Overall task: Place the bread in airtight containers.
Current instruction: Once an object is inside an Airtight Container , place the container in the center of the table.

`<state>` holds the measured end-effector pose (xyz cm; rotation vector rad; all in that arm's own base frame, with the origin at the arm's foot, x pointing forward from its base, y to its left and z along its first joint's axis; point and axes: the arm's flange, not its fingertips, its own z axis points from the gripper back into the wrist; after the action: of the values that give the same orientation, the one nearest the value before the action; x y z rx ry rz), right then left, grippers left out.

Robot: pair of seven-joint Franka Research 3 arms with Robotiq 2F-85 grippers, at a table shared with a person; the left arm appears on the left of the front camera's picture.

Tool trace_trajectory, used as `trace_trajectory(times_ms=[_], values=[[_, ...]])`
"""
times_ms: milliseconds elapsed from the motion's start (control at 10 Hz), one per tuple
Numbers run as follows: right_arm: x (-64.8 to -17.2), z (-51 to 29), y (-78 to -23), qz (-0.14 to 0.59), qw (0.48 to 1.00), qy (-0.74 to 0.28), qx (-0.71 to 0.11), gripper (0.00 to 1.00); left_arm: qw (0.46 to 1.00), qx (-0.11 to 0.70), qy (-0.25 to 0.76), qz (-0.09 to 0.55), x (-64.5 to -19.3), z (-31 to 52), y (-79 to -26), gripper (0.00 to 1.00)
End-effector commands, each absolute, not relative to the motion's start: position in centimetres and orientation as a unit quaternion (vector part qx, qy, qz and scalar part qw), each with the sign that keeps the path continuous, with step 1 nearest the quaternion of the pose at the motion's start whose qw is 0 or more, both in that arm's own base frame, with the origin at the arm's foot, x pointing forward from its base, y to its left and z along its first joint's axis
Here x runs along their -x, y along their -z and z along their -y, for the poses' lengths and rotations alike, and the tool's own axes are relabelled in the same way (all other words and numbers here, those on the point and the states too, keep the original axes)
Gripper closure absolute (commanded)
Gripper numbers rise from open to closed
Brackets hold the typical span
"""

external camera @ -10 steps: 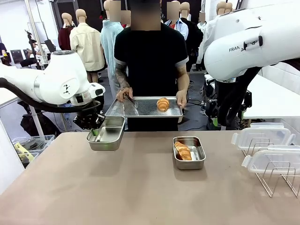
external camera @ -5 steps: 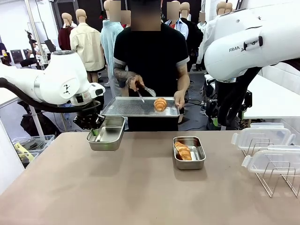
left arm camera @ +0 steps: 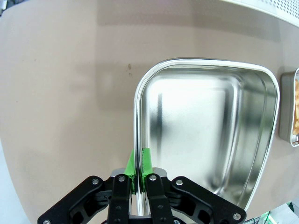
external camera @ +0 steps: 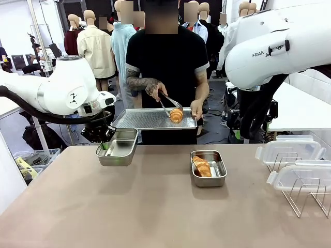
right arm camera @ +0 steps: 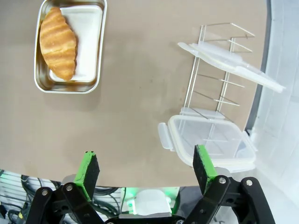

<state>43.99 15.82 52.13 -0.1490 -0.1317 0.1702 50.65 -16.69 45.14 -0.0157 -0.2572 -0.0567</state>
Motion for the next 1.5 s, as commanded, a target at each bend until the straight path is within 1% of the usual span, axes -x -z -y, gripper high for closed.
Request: trace_trajectory(times_ms=[0,1400], values=[[-43.97,-15.81,-52.01,0.07,0.992,-0.083,0.07,0.0,0.991,0.008,0.03,0.131,-50.67,16.53,-45.47,1.0],[-43.97,-15.81,-52.01,0.07,0.992,-0.083,0.07,0.0,0.991,0.008,0.03,0.131,-50.67,16.53,-45.47,1.0]])
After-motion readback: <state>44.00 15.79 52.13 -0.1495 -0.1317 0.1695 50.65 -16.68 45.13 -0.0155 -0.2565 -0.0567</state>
